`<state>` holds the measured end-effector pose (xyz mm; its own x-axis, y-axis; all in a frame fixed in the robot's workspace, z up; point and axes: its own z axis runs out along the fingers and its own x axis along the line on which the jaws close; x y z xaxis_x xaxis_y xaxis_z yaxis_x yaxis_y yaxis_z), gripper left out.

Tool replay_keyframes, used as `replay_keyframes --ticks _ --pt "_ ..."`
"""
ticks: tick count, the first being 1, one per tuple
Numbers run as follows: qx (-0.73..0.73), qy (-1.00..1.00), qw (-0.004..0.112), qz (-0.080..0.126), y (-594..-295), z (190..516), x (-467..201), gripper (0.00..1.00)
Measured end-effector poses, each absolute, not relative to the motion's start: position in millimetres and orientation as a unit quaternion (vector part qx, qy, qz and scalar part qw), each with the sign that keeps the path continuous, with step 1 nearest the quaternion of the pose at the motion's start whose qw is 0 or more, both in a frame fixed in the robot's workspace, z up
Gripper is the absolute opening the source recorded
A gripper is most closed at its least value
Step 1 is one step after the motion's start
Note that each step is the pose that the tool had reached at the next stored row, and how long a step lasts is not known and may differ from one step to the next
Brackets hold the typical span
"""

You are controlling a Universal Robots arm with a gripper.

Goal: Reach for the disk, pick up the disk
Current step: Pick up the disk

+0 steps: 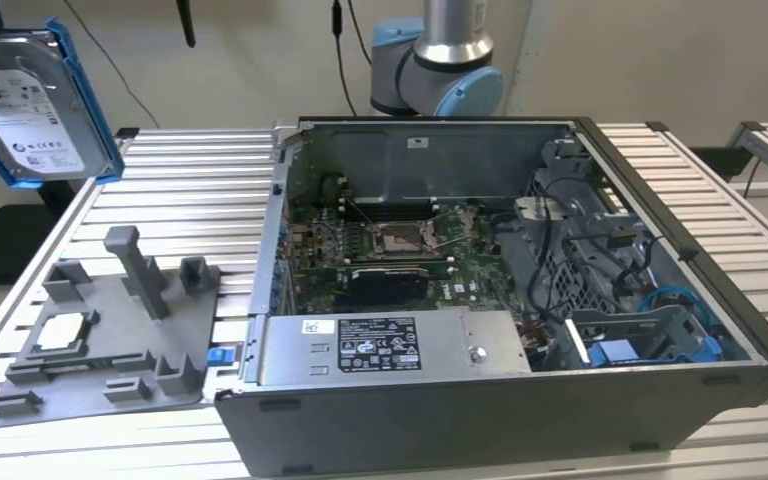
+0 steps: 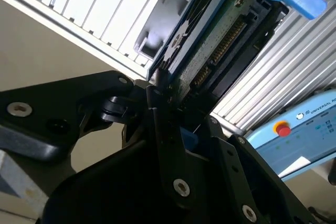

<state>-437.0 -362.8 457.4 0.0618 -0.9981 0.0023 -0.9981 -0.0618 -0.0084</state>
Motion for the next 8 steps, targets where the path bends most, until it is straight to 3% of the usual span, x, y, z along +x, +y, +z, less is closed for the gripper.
replay_keyframes --ticks 8 --pt "-0.729 0.685 0.002 -0.004 -362.8 457.4 -423.5 0.0"
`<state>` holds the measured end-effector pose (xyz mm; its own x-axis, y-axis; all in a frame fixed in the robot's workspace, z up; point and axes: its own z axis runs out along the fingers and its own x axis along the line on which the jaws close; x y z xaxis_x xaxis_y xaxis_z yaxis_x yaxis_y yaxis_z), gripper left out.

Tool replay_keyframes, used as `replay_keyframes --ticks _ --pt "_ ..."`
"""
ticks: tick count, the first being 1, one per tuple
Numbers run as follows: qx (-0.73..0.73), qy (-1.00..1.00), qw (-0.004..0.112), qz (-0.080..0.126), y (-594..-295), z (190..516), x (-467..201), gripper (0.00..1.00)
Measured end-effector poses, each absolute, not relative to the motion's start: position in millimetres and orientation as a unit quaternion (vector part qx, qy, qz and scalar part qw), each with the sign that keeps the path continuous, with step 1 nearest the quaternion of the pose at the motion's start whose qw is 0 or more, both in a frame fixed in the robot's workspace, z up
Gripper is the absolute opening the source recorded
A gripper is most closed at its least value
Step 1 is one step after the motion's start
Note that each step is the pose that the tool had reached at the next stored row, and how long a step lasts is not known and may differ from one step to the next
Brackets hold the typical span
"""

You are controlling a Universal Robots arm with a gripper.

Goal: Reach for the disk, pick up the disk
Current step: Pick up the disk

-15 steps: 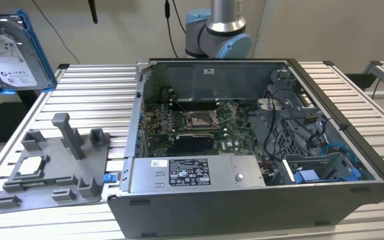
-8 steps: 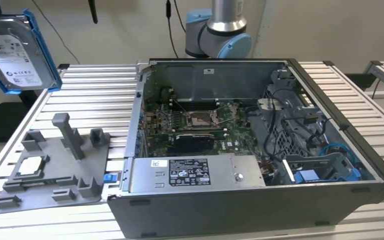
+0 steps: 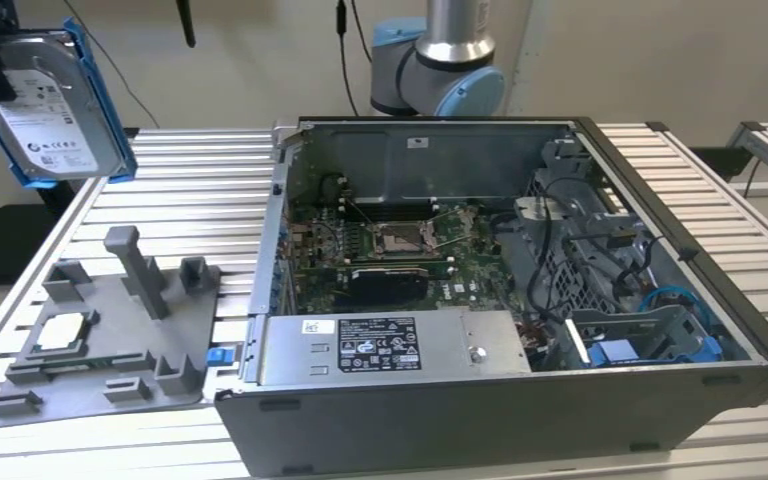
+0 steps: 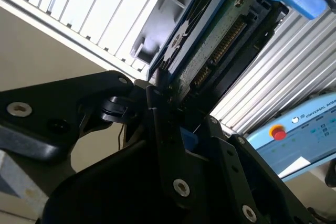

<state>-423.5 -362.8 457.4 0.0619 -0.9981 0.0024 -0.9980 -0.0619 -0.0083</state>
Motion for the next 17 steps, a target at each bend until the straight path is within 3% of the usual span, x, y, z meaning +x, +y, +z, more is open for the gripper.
replay_keyframes --ticks 17 --pt "-0.729 0.685 0.002 -0.004 -362.8 457.4 -373.7 0.0"
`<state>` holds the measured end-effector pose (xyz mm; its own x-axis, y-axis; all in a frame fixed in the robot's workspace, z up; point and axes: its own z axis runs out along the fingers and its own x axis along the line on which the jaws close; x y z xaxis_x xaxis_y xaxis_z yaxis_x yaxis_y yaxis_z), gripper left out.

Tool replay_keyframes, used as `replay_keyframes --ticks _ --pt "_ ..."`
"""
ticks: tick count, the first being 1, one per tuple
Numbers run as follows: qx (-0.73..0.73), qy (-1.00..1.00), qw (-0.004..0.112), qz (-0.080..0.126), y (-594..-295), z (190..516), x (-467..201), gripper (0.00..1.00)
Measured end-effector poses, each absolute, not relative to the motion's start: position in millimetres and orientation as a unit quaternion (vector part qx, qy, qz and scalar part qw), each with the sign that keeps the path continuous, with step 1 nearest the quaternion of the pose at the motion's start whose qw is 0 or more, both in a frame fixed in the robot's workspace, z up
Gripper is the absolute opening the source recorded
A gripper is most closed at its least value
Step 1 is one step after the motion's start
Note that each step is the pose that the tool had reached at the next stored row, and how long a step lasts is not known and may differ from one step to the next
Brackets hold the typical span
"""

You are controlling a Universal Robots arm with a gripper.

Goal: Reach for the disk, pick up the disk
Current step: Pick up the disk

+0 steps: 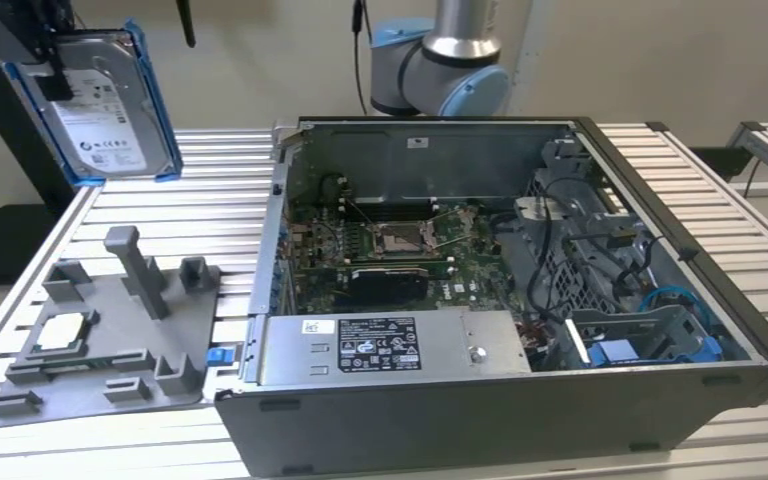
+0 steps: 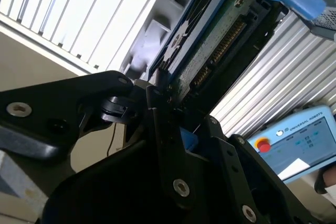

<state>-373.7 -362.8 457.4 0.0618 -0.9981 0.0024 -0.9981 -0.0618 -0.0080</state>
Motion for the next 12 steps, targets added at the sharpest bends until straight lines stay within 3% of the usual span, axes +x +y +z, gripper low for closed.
replay_keyframes --ticks 12 --pt "-0.729 0.685 0.002 -0.003 -362.8 457.4 -334.1 0.0"
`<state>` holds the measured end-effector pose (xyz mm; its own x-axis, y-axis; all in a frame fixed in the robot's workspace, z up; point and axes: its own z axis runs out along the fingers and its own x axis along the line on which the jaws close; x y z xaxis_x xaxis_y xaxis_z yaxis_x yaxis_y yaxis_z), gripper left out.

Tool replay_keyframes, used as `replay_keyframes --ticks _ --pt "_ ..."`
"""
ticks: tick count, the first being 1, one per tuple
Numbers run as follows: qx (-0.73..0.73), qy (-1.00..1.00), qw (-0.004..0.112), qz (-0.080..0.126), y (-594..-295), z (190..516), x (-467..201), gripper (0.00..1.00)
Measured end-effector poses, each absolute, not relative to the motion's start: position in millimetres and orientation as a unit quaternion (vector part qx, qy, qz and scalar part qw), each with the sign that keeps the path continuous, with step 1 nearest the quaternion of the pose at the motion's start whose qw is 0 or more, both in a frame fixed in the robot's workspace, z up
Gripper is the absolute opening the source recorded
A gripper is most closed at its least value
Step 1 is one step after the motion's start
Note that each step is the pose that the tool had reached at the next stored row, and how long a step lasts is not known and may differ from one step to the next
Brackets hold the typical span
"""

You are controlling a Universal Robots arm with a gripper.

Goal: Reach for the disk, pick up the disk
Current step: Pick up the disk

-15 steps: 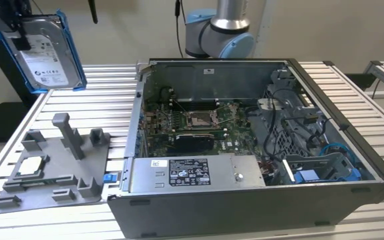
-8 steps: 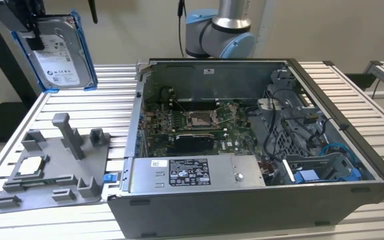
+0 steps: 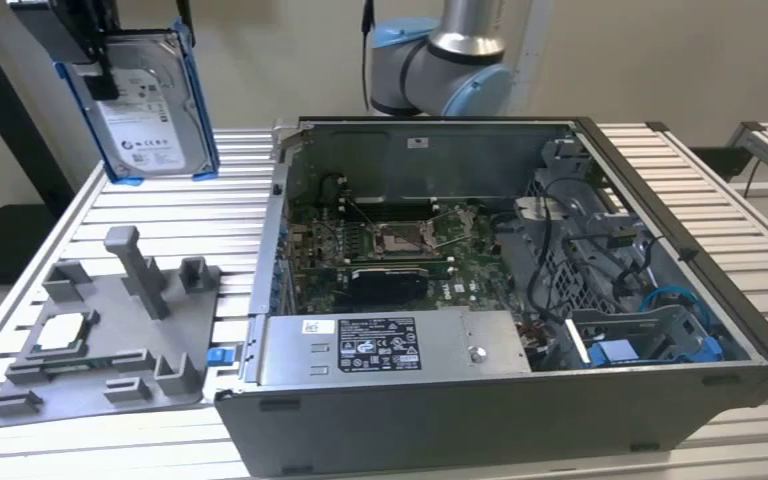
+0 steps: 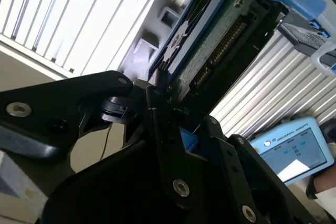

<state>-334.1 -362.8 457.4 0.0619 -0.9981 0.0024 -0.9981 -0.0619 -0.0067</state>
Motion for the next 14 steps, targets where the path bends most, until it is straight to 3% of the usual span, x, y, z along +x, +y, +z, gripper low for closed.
replay_keyframes --ticks 14 --pt "-0.729 0.685 0.001 -0.003 -362.8 457.4 -291.5 0.0"
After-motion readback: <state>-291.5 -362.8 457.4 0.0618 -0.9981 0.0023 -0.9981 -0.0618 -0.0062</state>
